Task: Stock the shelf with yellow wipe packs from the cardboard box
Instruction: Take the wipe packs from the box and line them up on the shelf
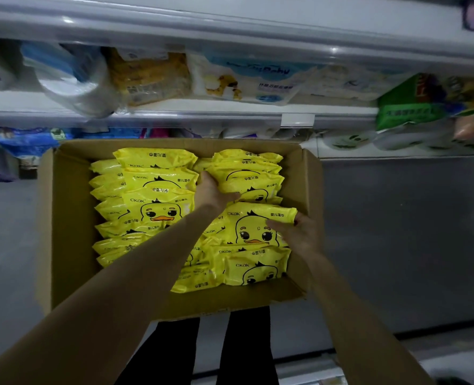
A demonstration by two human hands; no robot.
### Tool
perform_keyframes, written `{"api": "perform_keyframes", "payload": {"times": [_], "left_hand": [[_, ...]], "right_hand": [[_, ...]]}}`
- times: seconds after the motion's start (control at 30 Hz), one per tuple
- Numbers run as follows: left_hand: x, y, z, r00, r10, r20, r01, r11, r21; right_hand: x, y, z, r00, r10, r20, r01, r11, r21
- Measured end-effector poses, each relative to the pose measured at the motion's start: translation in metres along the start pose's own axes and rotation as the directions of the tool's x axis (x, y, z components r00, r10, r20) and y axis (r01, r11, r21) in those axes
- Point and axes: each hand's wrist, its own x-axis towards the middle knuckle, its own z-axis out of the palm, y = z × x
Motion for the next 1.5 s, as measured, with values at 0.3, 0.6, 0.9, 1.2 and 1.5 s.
{"api": "perform_keyframes", "payload": {"times": [0.3,0.6,0.9,1.2,1.5], "left_hand": [[-0.014,0.016,-0.003,0.992,0.115,0.044,-0.120,0.986,0.116],[-0.077,0.058,-0.066,0.974,0.223,-0.035,-0.223,0.975,0.007],[-0.169,0.159,-0.154,0.841,0.502,-0.200,-0.503,0.863,0.051],[-0.264,0.248,-0.240,0.645,0.660,-0.385,-0.674,0.729,0.118],[-0.317,0.315,-0.325,0.505,0.758,-0.413,-0.751,0.622,0.222]], "right_hand": [[-0.004,-0.005,-0.022,0.989,-0.101,0.105,0.102,0.995,-0.011],[-0.028,-0.056,-0.086,0.944,-0.256,0.207,0.251,0.967,0.053],[-0.083,-0.173,-0.158,0.775,-0.530,0.343,0.546,0.836,0.058],[-0.153,-0.270,-0.191,0.563,-0.741,0.365,0.762,0.637,0.118],[-0.224,-0.340,-0.190,0.409,-0.876,0.257,0.844,0.470,0.259]]}}
